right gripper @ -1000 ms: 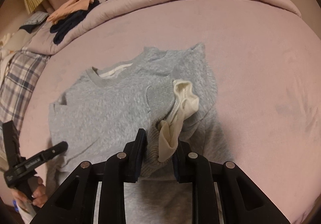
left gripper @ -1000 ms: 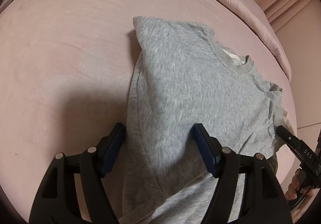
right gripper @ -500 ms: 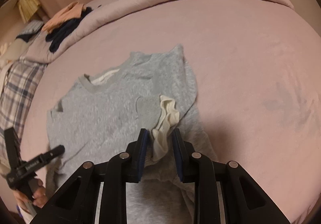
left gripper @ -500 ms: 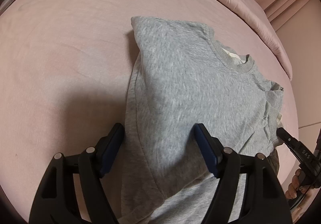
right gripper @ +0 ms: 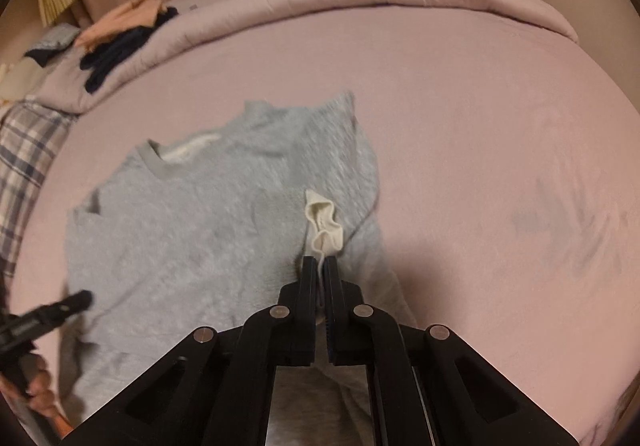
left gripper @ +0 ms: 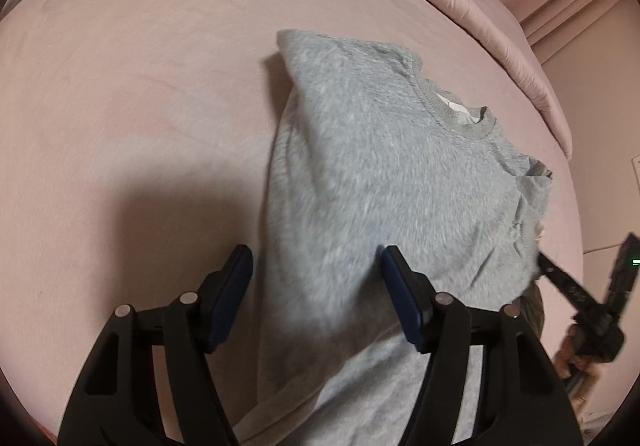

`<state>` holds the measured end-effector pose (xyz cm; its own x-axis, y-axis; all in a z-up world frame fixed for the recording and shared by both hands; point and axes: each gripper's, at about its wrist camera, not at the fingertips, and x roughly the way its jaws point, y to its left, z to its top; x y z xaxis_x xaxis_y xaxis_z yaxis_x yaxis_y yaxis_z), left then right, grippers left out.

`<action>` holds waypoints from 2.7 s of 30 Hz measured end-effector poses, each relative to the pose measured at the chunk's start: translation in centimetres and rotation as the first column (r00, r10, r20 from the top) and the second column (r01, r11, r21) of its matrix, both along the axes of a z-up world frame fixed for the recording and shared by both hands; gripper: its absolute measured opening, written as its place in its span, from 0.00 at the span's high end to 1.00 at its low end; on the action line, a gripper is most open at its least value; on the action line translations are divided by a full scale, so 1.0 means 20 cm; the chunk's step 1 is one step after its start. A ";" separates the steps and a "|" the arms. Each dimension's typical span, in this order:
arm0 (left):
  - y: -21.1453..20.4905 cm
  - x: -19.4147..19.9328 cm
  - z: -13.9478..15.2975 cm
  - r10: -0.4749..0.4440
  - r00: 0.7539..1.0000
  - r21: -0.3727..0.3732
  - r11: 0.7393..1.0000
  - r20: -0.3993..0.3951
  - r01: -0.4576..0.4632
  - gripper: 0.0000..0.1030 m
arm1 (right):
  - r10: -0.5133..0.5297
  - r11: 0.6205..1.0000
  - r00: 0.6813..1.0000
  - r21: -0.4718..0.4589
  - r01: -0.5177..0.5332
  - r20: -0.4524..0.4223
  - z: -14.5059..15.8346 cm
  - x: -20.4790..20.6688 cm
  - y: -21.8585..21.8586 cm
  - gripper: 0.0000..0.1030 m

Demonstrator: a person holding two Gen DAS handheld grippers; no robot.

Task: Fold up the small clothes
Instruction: 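Lower the cuff back onto the shirt front with the right tool, then open the right tool to release the cuff on the shirt, then grasp the ribbed sweatshirt hem with both tools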

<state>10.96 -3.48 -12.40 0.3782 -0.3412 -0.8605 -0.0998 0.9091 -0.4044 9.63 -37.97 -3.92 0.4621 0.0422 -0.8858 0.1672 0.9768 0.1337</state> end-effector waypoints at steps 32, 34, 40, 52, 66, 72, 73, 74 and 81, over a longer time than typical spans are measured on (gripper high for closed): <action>-0.10 -0.27 -0.03 -0.065 0.998 0.143 0.988 0.027 0.060 0.39 | 0.002 0.999 0.999 -0.044 -0.003 -0.036 -0.07 -0.05 0.03 0.96; -0.11 -0.31 -0.02 -0.070 0.997 0.163 0.984 0.032 0.064 0.40 | -0.004 0.999 1.000 -0.042 0.003 -0.027 -0.06 -0.08 0.02 0.96; -0.11 -0.39 0.01 -0.068 0.997 0.158 0.986 0.036 0.061 0.40 | 0.001 0.999 1.000 -0.047 -0.002 -0.011 0.01 -0.15 0.01 0.95; -0.07 -0.60 0.17 -0.032 0.992 0.126 0.992 0.120 0.016 0.31 | 0.015 0.999 0.994 -0.045 -0.010 0.111 0.25 -0.39 -0.01 0.55; -0.08 -0.92 0.21 -0.049 0.978 0.121 0.992 0.203 0.024 0.17 | 0.045 0.999 0.969 -0.026 -0.040 0.243 0.39 -0.78 0.03 0.27; -0.09 -0.99 0.10 -0.052 0.984 0.125 0.992 0.171 0.031 0.17 | 0.044 0.999 0.971 -0.018 -0.041 0.236 0.31 -0.90 0.04 0.25; -0.09 -1.00 0.08 -0.051 0.985 0.125 0.992 0.163 0.030 0.17 | 0.041 0.999 0.972 -0.016 -0.038 0.231 0.29 -0.92 0.04 0.25; -0.08 -1.01 0.07 -0.048 0.986 0.126 0.992 0.157 0.028 0.17 | 0.034 0.999 0.974 -0.012 -0.032 0.222 0.27 -0.92 0.03 0.25; -0.08 -1.03 0.00 -0.043 0.990 0.112 0.993 0.136 0.028 0.17 | -0.005 1.000 0.988 0.019 0.002 0.154 0.12 -0.98 -0.01 0.25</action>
